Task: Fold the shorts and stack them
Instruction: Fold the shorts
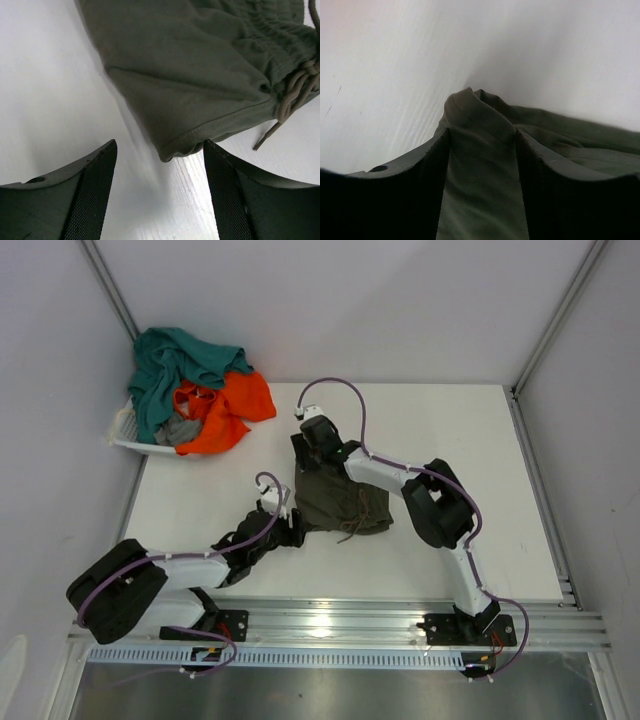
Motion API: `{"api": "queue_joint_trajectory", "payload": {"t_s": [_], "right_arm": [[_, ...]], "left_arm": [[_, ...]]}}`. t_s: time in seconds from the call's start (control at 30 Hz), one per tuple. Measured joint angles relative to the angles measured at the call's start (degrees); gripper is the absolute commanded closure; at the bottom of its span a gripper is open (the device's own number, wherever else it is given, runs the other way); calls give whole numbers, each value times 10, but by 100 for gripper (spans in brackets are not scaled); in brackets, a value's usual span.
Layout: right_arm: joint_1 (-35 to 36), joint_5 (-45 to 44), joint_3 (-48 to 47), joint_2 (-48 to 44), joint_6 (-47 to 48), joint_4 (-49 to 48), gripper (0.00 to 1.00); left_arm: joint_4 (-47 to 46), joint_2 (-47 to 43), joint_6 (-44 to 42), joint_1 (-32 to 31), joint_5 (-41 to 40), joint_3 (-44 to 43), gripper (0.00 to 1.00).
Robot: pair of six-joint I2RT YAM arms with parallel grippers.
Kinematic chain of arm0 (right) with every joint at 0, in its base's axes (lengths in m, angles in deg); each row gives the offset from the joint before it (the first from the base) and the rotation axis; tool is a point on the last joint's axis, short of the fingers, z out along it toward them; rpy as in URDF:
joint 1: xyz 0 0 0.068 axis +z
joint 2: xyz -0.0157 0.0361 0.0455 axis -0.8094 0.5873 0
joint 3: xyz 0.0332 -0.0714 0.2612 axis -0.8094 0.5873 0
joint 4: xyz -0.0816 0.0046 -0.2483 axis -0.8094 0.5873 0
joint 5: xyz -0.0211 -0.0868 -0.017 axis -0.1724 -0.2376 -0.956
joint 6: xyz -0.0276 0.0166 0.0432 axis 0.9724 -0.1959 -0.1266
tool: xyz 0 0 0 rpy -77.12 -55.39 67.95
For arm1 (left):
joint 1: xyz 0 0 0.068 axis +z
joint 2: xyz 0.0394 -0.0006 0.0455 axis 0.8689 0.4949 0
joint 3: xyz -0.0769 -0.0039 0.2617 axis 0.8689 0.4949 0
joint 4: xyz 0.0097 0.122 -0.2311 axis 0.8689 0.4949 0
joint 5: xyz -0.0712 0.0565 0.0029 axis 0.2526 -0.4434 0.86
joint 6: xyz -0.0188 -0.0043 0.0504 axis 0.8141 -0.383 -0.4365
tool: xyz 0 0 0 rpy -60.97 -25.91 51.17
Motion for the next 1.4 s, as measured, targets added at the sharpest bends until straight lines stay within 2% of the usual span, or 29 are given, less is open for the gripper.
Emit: {"api": "queue_joint_trajectory", "payload": {"t_s": [0.03,0.1,0.13,0.17,0.2,0.23,0.33,0.43,0.5,0.57,0.73,1.03,1.1,1.13,1.17,1.2,1.23,1.3,1.4], "right_arm": [[0,0,-2,2,0,2,45],[0,0,-9,6,2,3,49],[0,0,-13,8,4,3,55],[0,0,-16,10,6,3,61],[0,0,-17,10,9,3,65],[0,0,-17,10,11,3,72],[0,0,-19,10,12,3,78],[0,0,-19,10,13,3,86],[0,0,-21,11,13,5,92],[0,1,-24,12,13,6,99],[0,1,-31,20,12,5,100],[-8,17,-93,67,10,20,100],[-9,22,-106,78,9,28,94],[-10,25,-111,82,8,31,70],[-10,28,-115,86,5,32,56],[-11,28,-116,88,3,29,40],[-12,28,-117,89,2,27,36],[-16,32,-117,89,3,19,29],[-21,43,-117,89,-3,3,26]], "left_arm": [[-11,4,-5,0,2,1,31],[-27,16,-15,-1,3,1,42],[-32,24,-21,-2,3,0,47],[-37,35,-25,-3,3,-2,61],[-42,47,-27,-4,3,-4,66],[-46,59,-33,-5,3,-7,68],[-51,86,-41,-8,4,-18,71],[-64,102,-45,-14,-2,-21,84],[-76,112,-49,-20,-9,-22,100],[-84,120,-55,-26,-17,-24,100],[-106,135,-70,-56,-48,-28,100],[-176,146,-103,-127,-125,-9,100],[-185,153,-105,-132,-137,-8,99],[-188,156,-105,-133,-140,-8,93],[-190,160,-104,-134,-143,-7,65],[-194,162,-103,-135,-142,-5,52],[-199,163,-100,-137,-139,0,43],[-219,163,-89,-142,-133,17,37],[-230,150,-79,-146,-122,49,30]]}}
